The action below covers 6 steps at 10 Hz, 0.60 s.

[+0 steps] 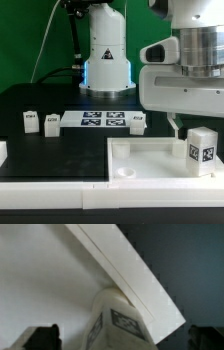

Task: Assemble one leg

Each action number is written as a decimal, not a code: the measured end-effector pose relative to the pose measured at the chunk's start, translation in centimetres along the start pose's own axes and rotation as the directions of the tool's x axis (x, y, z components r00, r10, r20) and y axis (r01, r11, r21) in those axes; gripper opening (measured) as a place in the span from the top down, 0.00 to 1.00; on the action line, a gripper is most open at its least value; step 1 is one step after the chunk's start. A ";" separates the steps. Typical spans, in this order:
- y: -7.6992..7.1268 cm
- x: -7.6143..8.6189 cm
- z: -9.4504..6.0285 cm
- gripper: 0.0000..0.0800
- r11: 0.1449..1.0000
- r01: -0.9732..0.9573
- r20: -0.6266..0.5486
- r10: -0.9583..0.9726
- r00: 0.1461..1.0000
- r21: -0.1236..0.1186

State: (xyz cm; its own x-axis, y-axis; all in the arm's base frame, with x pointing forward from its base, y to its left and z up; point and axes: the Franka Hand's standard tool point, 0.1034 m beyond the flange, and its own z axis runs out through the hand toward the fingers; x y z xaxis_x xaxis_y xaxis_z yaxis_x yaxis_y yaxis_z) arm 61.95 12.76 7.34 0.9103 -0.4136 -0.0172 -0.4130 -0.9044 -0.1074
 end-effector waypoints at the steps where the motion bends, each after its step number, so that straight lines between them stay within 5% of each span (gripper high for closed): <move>1: 0.0 0.0 0.1 0.19 0.991 0.133 -0.002 -0.133 0.991 -0.006; 3: -0.2 -0.2 0.0 0.19 0.935 0.355 0.003 -0.355 0.935 -0.026; 6: 1.0 0.2 0.1 0.19 0.795 0.606 0.026 -0.606 0.795 -0.024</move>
Offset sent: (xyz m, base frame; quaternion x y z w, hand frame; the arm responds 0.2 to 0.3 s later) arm 0.0032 0.0072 0.0045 -0.0211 0.0052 -0.2386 0.9709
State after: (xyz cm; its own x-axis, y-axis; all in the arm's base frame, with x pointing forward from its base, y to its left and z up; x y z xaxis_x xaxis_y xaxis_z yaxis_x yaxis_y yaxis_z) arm 61.70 11.76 7.10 0.9747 0.2218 0.0260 0.2231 -0.9721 -0.0724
